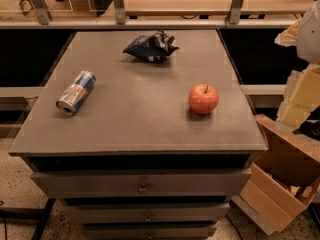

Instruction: Move apple near blue chip bag

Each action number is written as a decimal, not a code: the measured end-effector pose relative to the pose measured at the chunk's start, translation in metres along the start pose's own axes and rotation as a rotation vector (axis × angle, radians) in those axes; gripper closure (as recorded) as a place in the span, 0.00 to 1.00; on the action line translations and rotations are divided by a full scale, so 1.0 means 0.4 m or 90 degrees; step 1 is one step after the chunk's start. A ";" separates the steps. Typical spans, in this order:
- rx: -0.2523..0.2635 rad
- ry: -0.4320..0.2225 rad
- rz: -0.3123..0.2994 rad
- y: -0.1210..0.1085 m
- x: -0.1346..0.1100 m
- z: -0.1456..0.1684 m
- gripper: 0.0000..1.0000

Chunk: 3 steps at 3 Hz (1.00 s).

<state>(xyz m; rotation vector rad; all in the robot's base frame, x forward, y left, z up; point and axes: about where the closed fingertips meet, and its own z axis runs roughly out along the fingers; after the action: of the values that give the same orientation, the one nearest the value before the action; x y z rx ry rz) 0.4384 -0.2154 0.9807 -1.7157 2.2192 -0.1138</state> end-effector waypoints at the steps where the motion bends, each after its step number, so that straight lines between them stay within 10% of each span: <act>1: 0.000 0.000 0.000 0.000 0.000 0.000 0.00; 3: 0.001 -0.026 0.004 -0.057 -0.046 0.103 0.00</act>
Offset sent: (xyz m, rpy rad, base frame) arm 0.0353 0.0146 -0.0261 0.0298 -0.0109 -0.0014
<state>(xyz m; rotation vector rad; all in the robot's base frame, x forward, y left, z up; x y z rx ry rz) 0.4764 -0.1983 0.9521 -1.6944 2.1947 -0.0771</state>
